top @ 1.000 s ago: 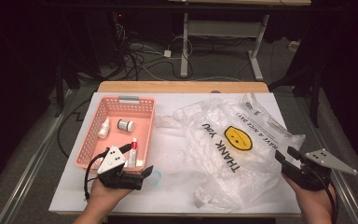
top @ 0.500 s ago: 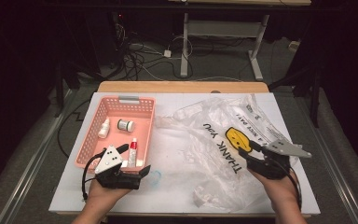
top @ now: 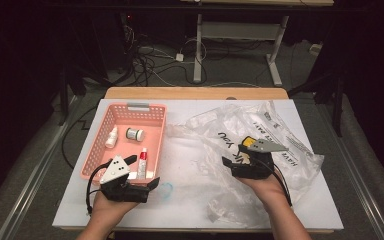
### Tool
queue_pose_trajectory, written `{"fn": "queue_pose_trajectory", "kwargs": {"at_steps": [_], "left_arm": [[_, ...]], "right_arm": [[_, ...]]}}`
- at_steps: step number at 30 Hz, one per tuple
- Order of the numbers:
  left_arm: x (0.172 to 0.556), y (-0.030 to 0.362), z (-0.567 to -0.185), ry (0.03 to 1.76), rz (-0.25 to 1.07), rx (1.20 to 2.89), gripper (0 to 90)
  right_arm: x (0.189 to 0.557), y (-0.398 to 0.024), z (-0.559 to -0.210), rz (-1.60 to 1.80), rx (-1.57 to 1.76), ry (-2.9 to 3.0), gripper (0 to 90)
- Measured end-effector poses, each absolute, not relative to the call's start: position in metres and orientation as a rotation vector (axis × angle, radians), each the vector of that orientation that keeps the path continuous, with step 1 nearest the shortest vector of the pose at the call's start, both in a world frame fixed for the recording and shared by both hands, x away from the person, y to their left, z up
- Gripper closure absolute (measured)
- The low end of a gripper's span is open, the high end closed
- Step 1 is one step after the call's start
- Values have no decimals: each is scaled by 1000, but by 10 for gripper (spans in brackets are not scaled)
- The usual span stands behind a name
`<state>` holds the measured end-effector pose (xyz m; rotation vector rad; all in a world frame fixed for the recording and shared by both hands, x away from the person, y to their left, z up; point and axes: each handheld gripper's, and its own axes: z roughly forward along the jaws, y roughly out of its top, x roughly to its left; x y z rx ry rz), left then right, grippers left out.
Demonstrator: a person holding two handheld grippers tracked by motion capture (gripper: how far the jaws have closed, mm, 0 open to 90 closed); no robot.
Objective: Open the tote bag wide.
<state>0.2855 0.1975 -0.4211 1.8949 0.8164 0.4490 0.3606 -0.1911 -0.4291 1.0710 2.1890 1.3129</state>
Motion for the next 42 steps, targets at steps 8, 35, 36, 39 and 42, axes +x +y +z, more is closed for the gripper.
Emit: {"fn": "queue_pose_trajectory", "kwargs": {"at_steps": [8,35,36,39,42], "left_arm": [[282,200,-421,811,443,1859,0],[274,202,-422,800,454,1869,0],[274,202,-422,798,455,1870,0],[274,203,-422,797,456,1871,0],[275,203,-422,799,457,1871,0]], "right_arm": [[364,-172,-437,1290,1020,2242,46],[375,-140,-480,1016,953,2462,438],[375,-141,-480,1023,953,2458,469],[376,-145,-479,1030,972,2451,568],[377,-147,-478,1032,975,2453,673]]}}
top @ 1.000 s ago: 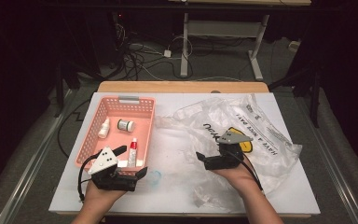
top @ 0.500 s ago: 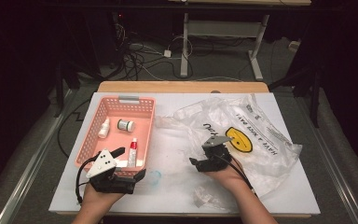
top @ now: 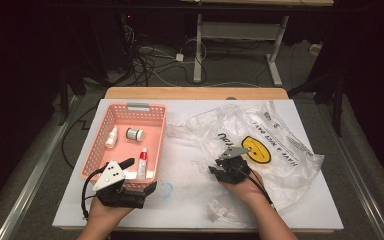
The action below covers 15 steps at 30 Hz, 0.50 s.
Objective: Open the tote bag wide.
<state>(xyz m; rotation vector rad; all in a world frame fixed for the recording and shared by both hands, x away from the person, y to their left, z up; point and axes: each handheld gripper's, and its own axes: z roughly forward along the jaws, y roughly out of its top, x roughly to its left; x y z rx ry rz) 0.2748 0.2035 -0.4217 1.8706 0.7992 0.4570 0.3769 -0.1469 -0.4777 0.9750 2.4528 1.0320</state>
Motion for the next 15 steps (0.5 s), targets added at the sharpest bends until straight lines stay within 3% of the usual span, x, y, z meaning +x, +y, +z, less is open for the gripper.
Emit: {"fn": "queue_pose_trajectory", "kwargs": {"at_steps": [9,15], "left_arm": [[275,202,-422,793,458,1879,0],[275,202,-422,792,458,1881,0]], "right_arm": [[375,-146,-477,1043,943,2475,895],[371,-150,-471,1090,938,2448,900]]}}
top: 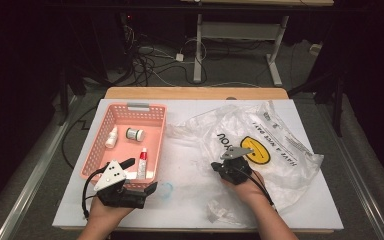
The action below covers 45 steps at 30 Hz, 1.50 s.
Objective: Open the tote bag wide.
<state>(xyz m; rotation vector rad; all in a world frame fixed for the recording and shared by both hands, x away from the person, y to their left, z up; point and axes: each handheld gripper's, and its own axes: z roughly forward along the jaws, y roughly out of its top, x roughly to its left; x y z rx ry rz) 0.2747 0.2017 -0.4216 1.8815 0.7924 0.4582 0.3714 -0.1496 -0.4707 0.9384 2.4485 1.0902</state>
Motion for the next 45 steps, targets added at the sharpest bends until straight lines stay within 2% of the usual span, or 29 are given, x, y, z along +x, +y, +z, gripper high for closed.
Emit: {"fn": "queue_pose_trajectory", "kwargs": {"at_steps": [32,45], "left_arm": [[276,200,-423,784,438,1888,0],[277,198,-424,783,431,1890,0]], "right_arm": [[361,-190,-439,1347,991,2248,900],[350,-201,-404,1451,980,2106,900]]}}
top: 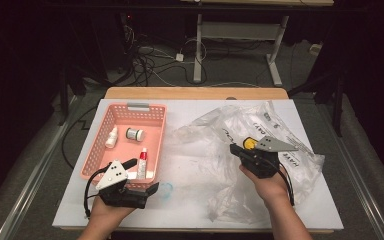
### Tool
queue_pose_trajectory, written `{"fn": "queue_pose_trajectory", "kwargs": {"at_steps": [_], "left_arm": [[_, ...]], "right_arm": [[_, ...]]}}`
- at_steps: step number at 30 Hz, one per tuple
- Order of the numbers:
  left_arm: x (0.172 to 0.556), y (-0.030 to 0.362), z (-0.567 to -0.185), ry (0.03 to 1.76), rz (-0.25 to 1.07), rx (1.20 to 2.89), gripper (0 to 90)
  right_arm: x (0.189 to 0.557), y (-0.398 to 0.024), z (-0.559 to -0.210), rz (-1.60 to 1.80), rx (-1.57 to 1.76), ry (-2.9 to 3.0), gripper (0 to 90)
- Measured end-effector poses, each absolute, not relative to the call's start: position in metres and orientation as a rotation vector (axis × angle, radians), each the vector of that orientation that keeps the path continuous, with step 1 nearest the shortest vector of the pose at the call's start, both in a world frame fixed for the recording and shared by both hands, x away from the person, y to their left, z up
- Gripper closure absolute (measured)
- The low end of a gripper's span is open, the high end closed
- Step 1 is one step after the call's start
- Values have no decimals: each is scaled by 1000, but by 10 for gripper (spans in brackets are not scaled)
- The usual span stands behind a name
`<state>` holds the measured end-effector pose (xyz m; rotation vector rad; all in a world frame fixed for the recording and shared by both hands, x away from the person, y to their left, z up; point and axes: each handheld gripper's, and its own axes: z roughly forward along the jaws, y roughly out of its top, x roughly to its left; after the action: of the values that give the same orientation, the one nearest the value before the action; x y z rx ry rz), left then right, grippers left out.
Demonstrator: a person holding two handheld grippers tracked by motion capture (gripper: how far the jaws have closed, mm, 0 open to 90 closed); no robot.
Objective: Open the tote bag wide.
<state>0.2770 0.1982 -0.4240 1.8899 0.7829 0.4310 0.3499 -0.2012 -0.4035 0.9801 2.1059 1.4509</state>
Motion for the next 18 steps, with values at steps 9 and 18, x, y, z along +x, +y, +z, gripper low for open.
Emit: {"fn": "queue_pose_trajectory", "kwargs": {"at_steps": [9,18], "left_arm": [[277,198,-424,781,432,1890,0],[278,198,-423,776,427,1884,0]], "right_arm": [[341,-202,-379,1465,918,2045,900],[338,-198,-361,1480,866,2013,900]]}}
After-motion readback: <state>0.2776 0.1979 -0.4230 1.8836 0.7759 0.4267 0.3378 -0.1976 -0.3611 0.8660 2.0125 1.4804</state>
